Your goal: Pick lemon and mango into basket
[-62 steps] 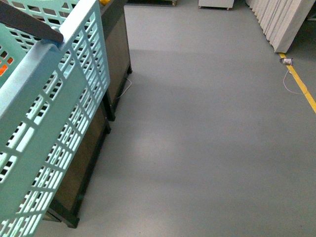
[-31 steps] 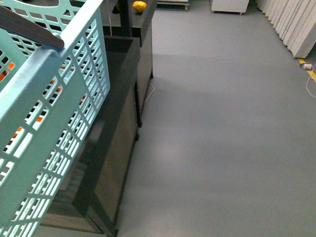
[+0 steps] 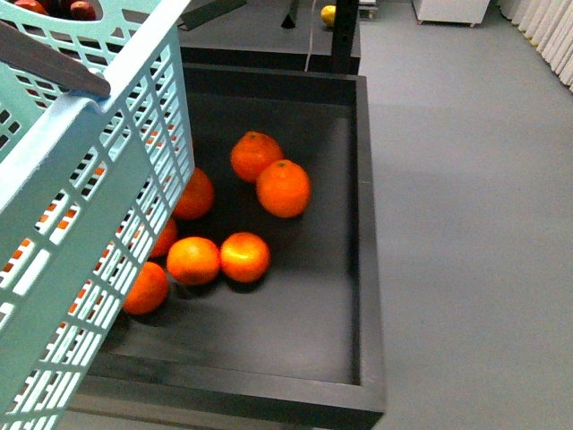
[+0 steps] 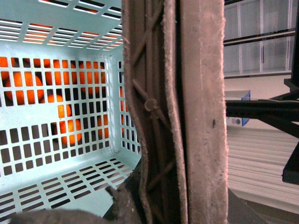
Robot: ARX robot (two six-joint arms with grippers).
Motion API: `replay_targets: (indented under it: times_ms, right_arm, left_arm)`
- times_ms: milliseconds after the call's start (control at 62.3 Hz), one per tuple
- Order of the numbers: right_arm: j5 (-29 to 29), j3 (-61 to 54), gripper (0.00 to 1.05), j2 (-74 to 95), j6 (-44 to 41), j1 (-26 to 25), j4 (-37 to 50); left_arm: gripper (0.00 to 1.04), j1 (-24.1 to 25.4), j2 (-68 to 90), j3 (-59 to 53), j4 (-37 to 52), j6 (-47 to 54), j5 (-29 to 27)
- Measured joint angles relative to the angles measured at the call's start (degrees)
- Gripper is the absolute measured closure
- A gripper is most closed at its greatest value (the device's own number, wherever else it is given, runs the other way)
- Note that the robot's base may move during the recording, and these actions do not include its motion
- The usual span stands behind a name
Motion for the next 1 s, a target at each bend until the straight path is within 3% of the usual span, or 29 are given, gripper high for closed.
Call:
replay_targets:
  times_ms: [995]
  right_arm:
    - [0.2, 0.0, 0.09, 0.0, 0.0, 0.0, 0.0]
  left_arm:
    - [0.90, 0.0, 0.1, 0.0, 0.0, 0.0, 0.1]
